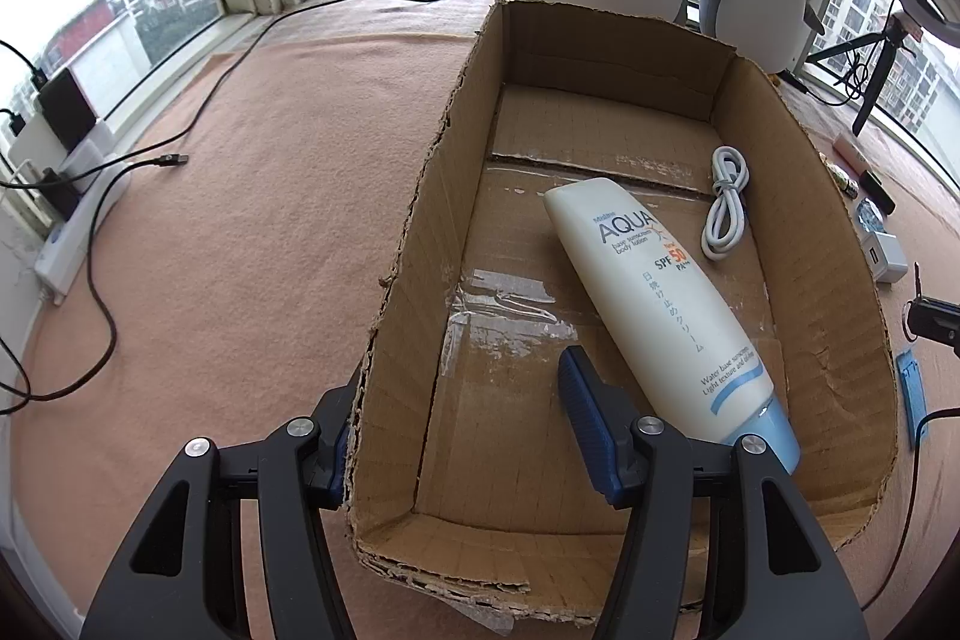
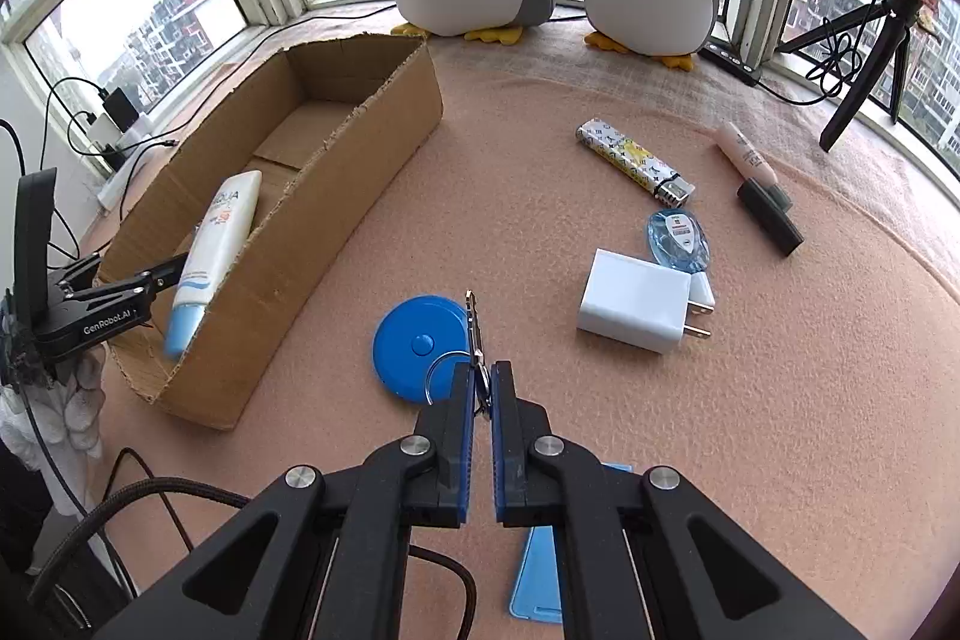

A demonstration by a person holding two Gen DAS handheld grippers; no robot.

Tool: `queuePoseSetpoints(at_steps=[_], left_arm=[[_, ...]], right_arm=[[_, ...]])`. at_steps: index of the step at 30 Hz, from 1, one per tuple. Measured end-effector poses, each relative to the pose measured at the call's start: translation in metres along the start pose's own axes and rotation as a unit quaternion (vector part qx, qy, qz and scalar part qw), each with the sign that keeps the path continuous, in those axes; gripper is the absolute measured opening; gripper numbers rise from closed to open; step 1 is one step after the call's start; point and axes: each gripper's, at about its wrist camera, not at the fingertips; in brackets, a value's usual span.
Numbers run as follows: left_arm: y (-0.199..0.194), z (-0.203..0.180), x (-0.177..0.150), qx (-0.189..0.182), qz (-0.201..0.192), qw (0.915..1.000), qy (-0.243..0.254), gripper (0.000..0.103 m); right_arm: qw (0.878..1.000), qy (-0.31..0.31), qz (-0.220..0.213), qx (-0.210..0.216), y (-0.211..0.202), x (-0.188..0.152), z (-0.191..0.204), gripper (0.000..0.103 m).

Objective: Organize rigid objects
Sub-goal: 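Carry the keys into the box and open the right gripper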

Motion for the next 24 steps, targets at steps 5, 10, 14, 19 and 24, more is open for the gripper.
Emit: queuePoseSetpoints(at_steps=[5, 10, 14, 19, 24], left_arm=[[0.000, 0.000, 0.000, 0.000, 0.000, 1.0000, 0.000, 0.059], [0.001, -0.001, 0.001, 0.001, 0.000, 1.0000, 0.001, 0.059], [0.001, -0.001, 0.001, 0.001, 0.000, 1.0000, 0.002, 0.059], [0.001, -0.001, 0.001, 0.001, 0.000, 1.0000, 0.002, 0.059], [0.001, 0.000, 0.001, 0.001, 0.000, 1.0000, 0.002, 0.059]], right_arm=[[0.999, 0.007, -0.036, 0.022, -0.025, 0.019, 0.015, 0.005], [0.997, 0.002, -0.061, 0.045, -0.038, 0.039, 0.040, 0.005], [0.996, -0.002, -0.070, 0.060, -0.038, 0.053, 0.061, 0.005], [0.995, -0.006, -0.073, 0.072, -0.029, 0.067, 0.081, 0.005], [0.995, -0.007, -0.067, 0.074, -0.015, 0.075, 0.092, 0.005]])
Point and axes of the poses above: each gripper's, at about its wrist camera, not at the fingertips, and y roughly the way its jaws point, z to its left, x to its top, and after that the axes turned 11 degrees about -x, right-handed
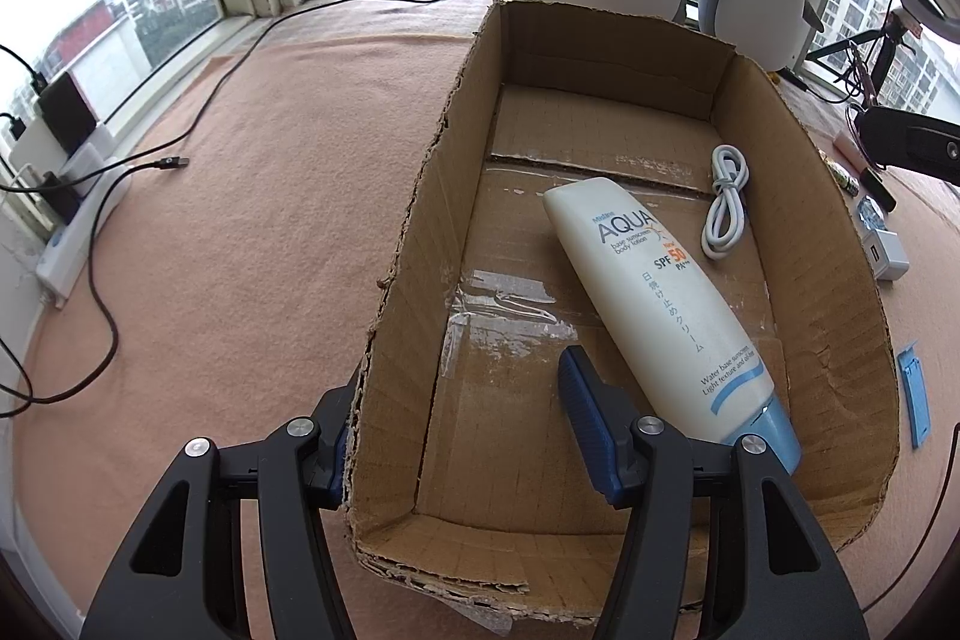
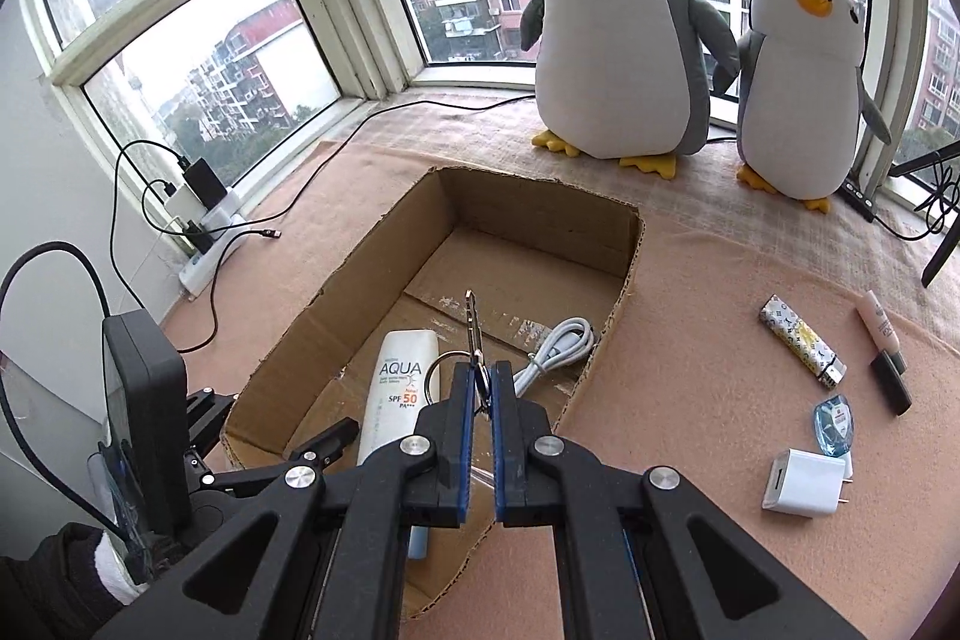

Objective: Organize rigid objects
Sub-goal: 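Carry the keys into the box and open the right gripper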

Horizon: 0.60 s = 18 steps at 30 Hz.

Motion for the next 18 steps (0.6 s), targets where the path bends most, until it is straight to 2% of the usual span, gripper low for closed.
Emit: queuePoseSetpoints(at_steps=[13, 14, 16, 17, 18], left_arm=[[0.000, 0.000, 0.000, 0.000, 0.000, 1.0000, 0.000, 0.059], [0.000, 0.001, 0.000, 0.000, 0.000, 1.0000, 0.000, 0.059], [0.000, 0.000, 0.000, 0.000, 0.000, 1.0000, 0.000, 0.059], [0.000, 0.001, 0.000, 0.000, 0.000, 1.0000, 0.000, 0.059], [0.000, 0.000, 0.000, -0.001, 0.000, 1.0000, 0.000, 0.059]], right_arm=[[1.000, -0.004, 0.018, 0.000, 0.023, 0.001, 0.006, 0.007], [1.000, -0.004, 0.019, 0.002, 0.023, 0.001, 0.006, 0.012], [1.000, -0.005, 0.017, 0.002, 0.022, 0.001, 0.007, 0.030], [1.000, -0.006, 0.013, 0.000, 0.021, 0.001, 0.007, 0.044], [1.000, -0.006, 0.008, -0.003, 0.019, 0.001, 0.007, 0.053]])
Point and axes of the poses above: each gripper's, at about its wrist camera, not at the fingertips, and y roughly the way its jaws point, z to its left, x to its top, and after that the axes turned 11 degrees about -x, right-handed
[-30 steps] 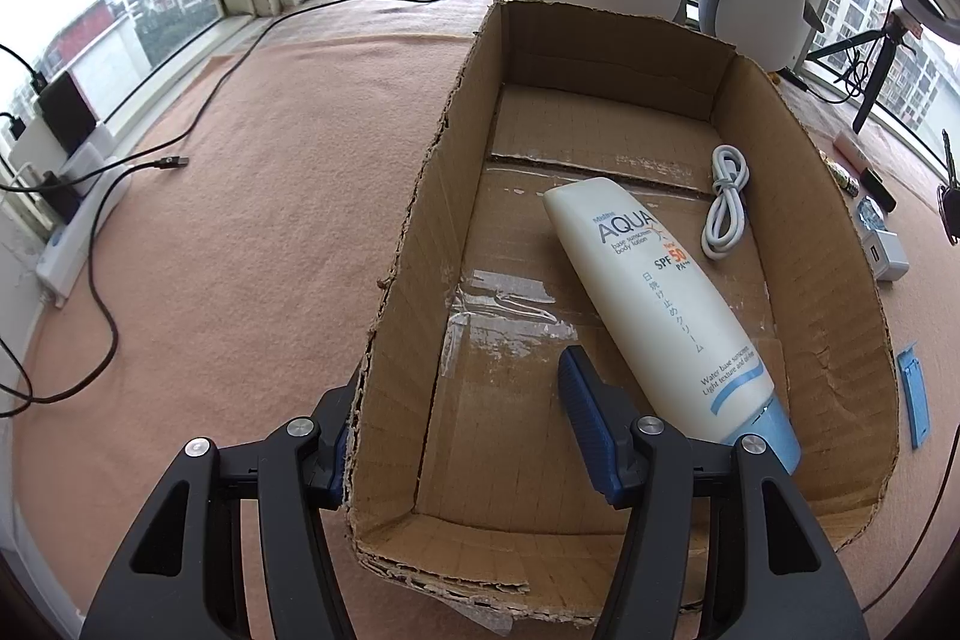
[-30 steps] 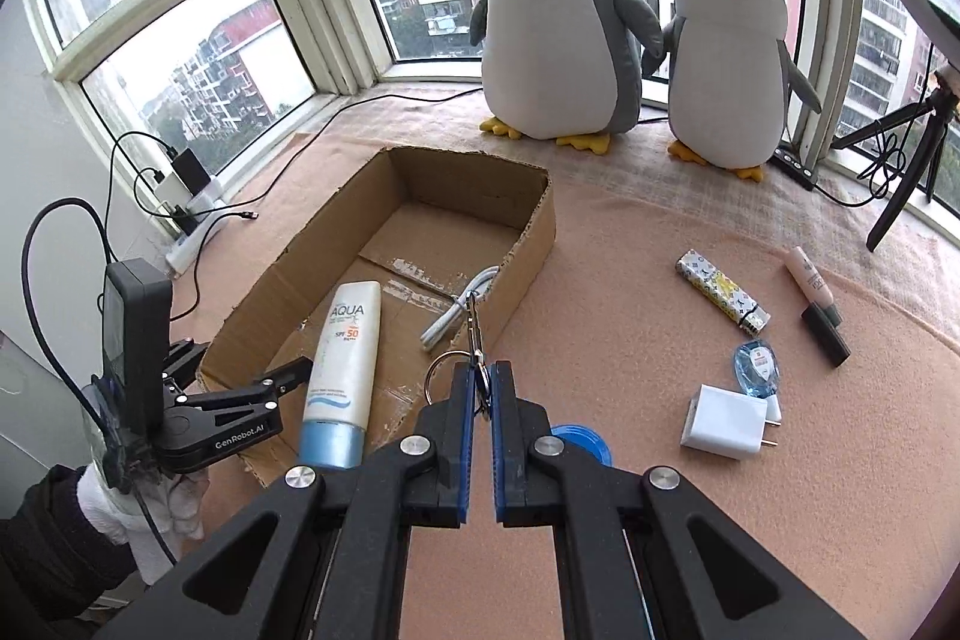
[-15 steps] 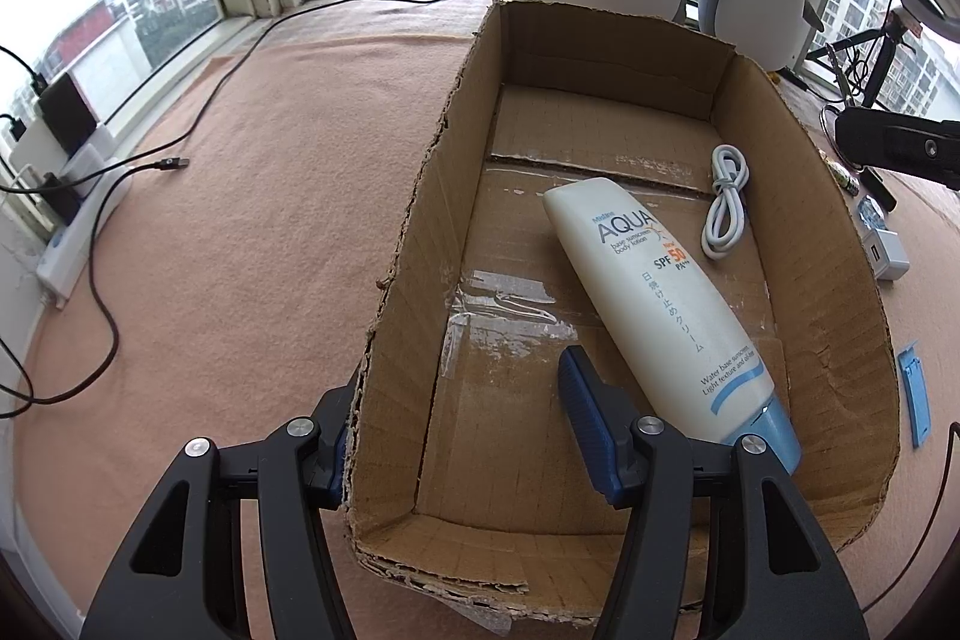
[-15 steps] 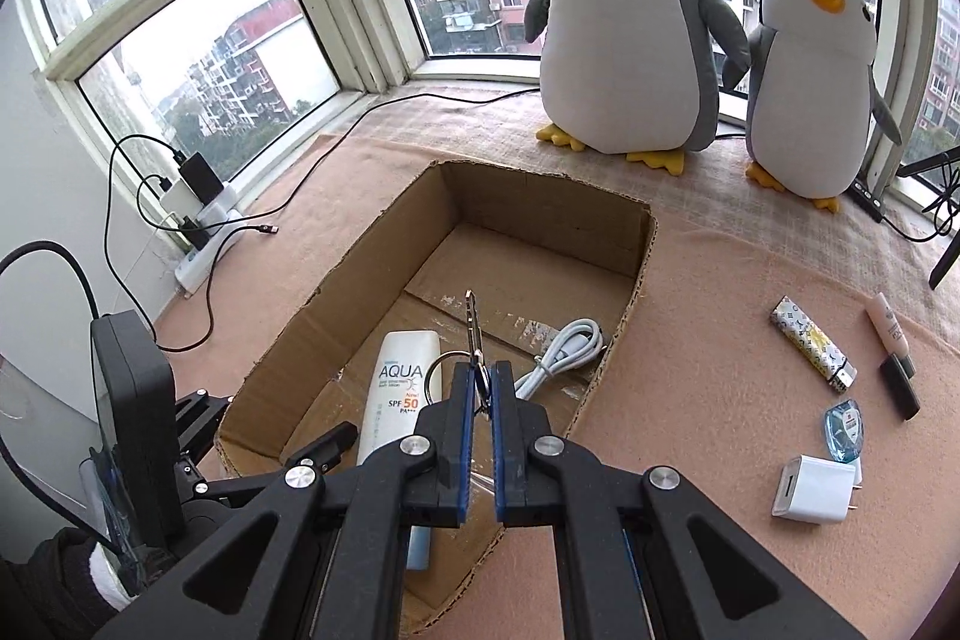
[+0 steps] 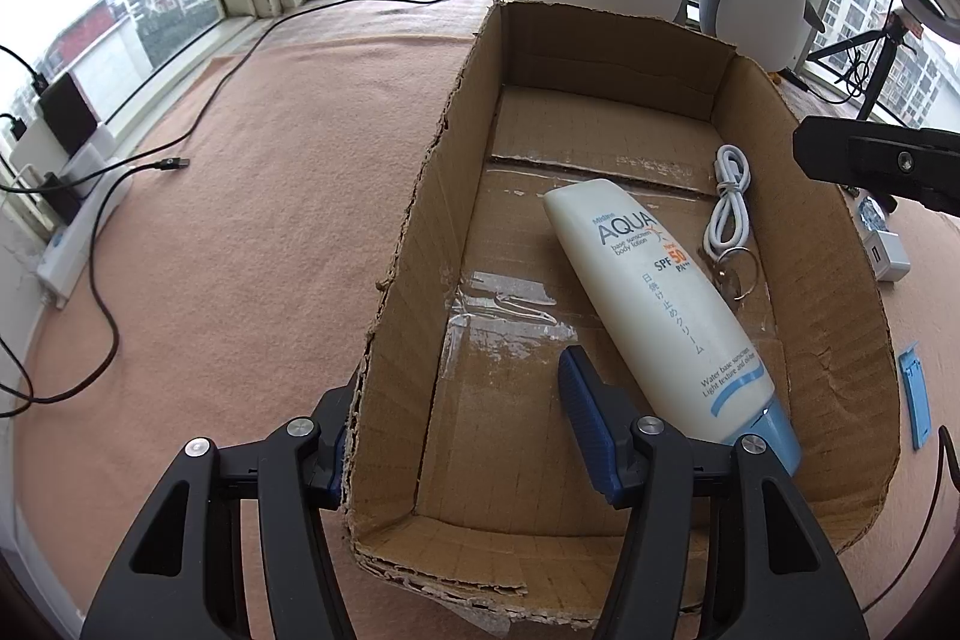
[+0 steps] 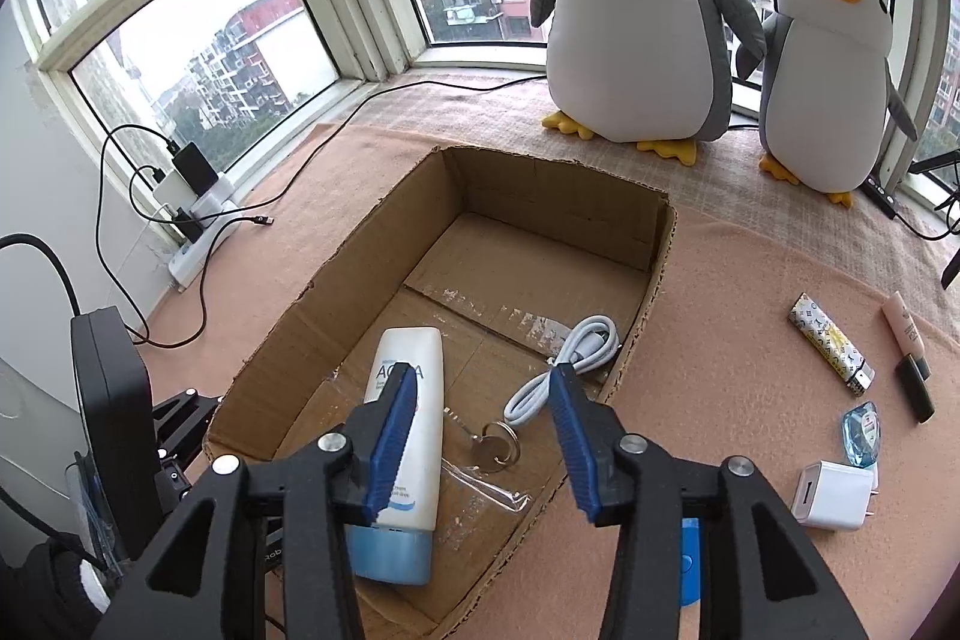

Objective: Organize rigid objects
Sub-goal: 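Carry the keys into the box and open the right gripper, then move the right gripper back toward the blue phone stand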

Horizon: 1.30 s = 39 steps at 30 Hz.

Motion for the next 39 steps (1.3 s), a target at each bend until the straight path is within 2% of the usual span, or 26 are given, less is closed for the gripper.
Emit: queuePoseSetpoints(at_steps=[3, 12, 23, 33, 39], left_arm=[[0.000, 0.000, 0.000, 0.000, 0.000, 1.0000, 0.000, 0.059], [0.000, 0.001, 0.000, -0.001, 0.000, 1.0000, -0.001, 0.059], [-0.001, 0.002, 0.002, -0.003, 0.001, 1.0000, 0.006, 0.059], [0.000, 0.003, 0.002, -0.007, 0.002, 0.9998, 0.019, 0.059], [-0.001, 0.003, 0.000, -0.006, 0.002, 0.9997, 0.023, 0.059]], right_arm=[[1.000, 0.005, -0.004, -0.001, -0.002, 0.001, -0.001, 0.057], [1.000, 0.017, -0.010, -0.007, -0.014, 0.002, -0.007, 0.059], [0.997, 0.058, -0.032, -0.035, -0.068, -0.008, -0.029, 0.059], [0.990, 0.112, -0.042, -0.080, -0.126, -0.048, -0.069, 0.059], [0.983, 0.138, -0.029, -0.118, -0.138, -0.085, -0.103, 0.059]])
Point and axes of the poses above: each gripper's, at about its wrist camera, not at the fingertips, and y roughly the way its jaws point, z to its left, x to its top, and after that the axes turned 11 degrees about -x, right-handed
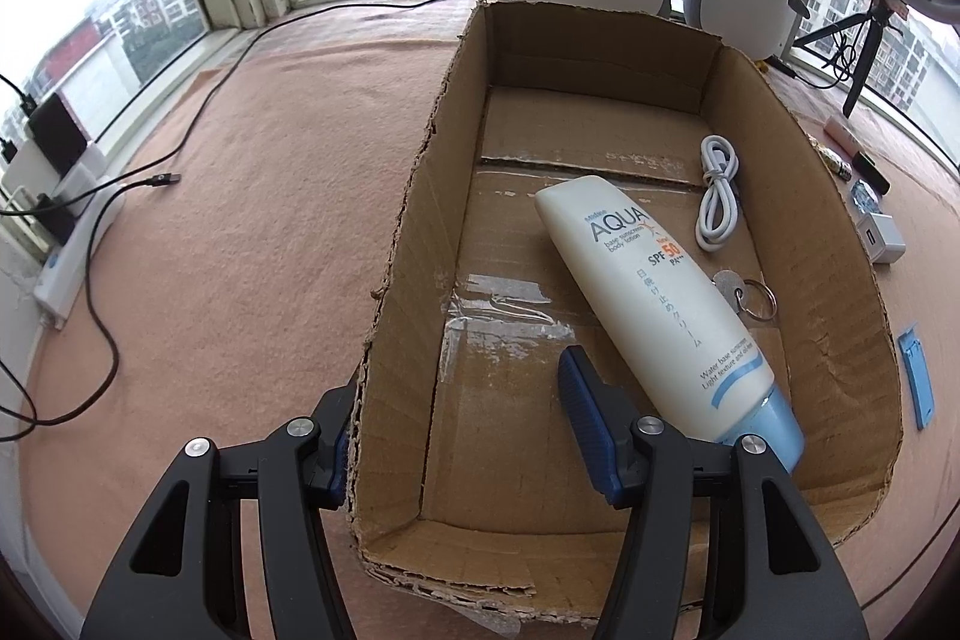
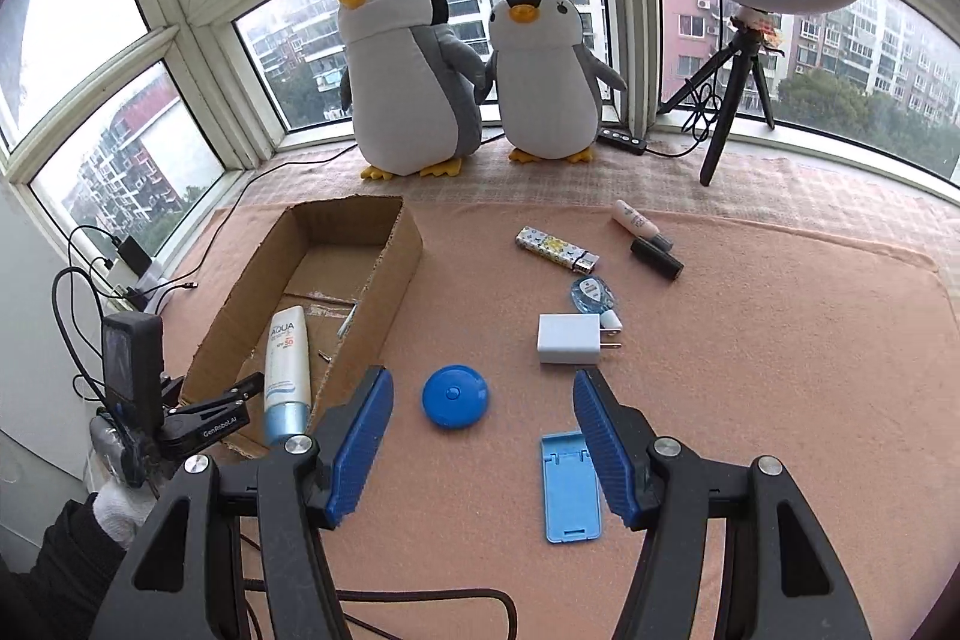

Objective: Organize rigid objects
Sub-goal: 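Move the right gripper back toward the blue phone stand, then close the right gripper on the blue phone stand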

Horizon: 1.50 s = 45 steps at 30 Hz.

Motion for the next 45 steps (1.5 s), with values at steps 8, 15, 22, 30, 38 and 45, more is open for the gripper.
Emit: queuePoseSetpoints(at_steps=[8, 15, 22, 30, 38, 45], left_arm=[[0.000, -0.002, 0.000, 0.005, 0.002, 1.0000, 0.002, 0.059], [0.000, -0.003, -0.001, 0.008, 0.003, 1.0000, 0.002, 0.059], [-0.001, -0.002, -0.002, 0.006, 0.004, 1.0000, 0.000, 0.059], [-0.001, -0.002, -0.003, 0.004, 0.004, 1.0000, -0.001, 0.059], [-0.001, -0.002, -0.003, 0.002, 0.004, 1.0000, -0.003, 0.059], [-0.001, -0.002, -0.002, 0.001, 0.004, 1.0000, -0.005, 0.059]], right_arm=[[0.998, 0.027, 0.040, -0.033, 0.032, -0.029, -0.044, 0.059], [0.997, 0.018, 0.074, -0.033, 0.065, -0.042, -0.043, 0.058], [0.994, -0.007, 0.106, -0.036, 0.093, -0.050, -0.028, 0.054], [0.990, -0.019, 0.130, -0.050, 0.111, -0.057, -0.021, 0.050], [0.986, -0.059, 0.136, -0.075, 0.111, -0.065, -0.011, 0.044], [0.984, -0.078, 0.136, -0.085, 0.109, -0.066, -0.015, 0.033]])
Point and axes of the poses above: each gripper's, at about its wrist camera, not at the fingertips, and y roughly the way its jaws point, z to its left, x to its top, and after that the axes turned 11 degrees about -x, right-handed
